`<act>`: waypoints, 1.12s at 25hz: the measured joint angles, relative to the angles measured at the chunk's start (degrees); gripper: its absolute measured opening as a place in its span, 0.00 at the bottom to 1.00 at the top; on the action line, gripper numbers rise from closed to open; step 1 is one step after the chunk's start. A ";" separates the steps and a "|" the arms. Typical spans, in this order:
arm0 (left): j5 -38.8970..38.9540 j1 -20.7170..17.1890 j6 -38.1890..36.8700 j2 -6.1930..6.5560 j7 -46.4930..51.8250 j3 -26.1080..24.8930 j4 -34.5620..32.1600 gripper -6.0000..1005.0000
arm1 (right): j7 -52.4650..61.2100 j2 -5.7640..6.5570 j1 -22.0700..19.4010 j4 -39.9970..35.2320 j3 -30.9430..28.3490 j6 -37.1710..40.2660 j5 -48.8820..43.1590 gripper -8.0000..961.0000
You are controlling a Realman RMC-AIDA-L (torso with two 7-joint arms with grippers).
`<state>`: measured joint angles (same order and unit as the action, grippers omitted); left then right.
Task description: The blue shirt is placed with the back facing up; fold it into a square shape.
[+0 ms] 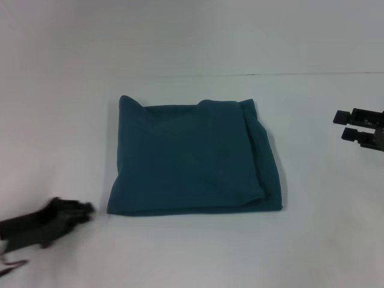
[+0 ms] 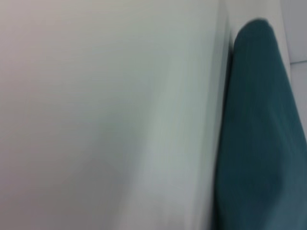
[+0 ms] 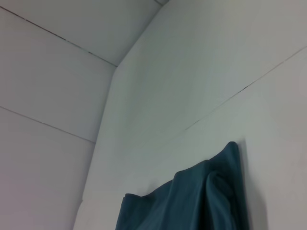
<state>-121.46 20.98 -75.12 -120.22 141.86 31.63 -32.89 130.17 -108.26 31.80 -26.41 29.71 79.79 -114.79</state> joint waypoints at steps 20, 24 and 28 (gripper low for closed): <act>-6.24 16.99 -18.91 6.75 -33.86 8.97 -14.10 0.71 | -19.71 -7.49 7.06 -20.70 9.08 0.12 -11.38 0.71; -6.27 20.43 -16.98 6.75 -33.54 13.23 -13.28 0.79 | -24.71 -10.21 8.88 -20.93 10.18 0.91 -9.97 0.71; -6.29 22.53 -18.43 6.23 -33.25 15.00 -9.83 0.88 | -26.01 -10.61 9.49 -17.61 10.97 2.41 -9.71 0.71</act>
<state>-127.75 43.51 -93.54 -113.99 108.60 46.63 -42.73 104.16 -118.87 41.28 -44.02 40.67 82.20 -124.50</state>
